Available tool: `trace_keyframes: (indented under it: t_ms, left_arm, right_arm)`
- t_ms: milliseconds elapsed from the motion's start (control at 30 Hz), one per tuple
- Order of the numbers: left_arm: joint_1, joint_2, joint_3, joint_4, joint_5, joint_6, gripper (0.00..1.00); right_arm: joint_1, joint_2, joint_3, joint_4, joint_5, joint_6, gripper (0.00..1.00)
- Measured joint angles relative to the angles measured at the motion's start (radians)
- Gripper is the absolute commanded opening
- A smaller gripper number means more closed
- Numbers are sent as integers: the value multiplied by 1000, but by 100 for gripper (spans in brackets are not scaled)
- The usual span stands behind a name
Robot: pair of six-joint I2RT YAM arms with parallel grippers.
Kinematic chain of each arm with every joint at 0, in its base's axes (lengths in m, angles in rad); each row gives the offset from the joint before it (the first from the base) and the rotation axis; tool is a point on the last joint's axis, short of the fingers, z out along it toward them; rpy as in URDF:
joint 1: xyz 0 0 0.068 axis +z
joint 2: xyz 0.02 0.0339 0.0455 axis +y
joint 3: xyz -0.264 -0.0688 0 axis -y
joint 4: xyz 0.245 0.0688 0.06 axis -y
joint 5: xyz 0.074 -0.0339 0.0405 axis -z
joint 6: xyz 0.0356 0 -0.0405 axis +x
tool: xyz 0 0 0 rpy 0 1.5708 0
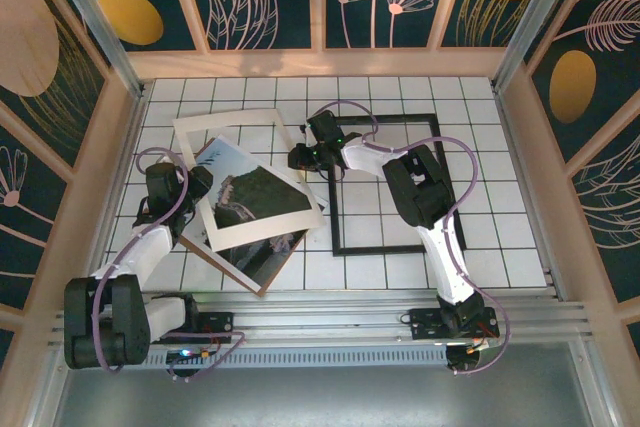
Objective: Put the photo into the frame
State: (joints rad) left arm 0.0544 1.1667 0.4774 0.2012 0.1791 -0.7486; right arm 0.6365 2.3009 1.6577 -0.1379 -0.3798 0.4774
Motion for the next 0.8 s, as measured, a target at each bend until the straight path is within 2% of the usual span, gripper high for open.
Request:
trace_keyframes:
  t_ms: [200, 300, 367, 433, 567, 667, 800]
  left_arm:
    - [0, -40, 0, -27, 24, 3, 24]
    - [0, -57, 0, -30, 36, 4, 15]
    - [0, -60, 0, -31, 48, 3, 5]
    - [0, -60, 0, -38, 59, 8, 1]
    - [0, -61, 1, -49, 79, 11, 0]
    - [0, -72, 8, -57, 101, 10, 0]
    - [0, -110, 40, -73, 135, 6, 0]
  right_arm:
    - [0, 0, 0, 0, 1, 0, 26]
    - [1, 0, 2, -2, 4, 0, 26]
    - [2, 0, 4, -6, 11, 0, 27]
    - [2, 0, 7, -11, 14, 0, 30]
    - [4, 0, 18, -30, 22, 0, 42]
    - [4, -5, 27, -35, 28, -4, 56]
    - [1, -62, 18, -43, 47, -19, 66]
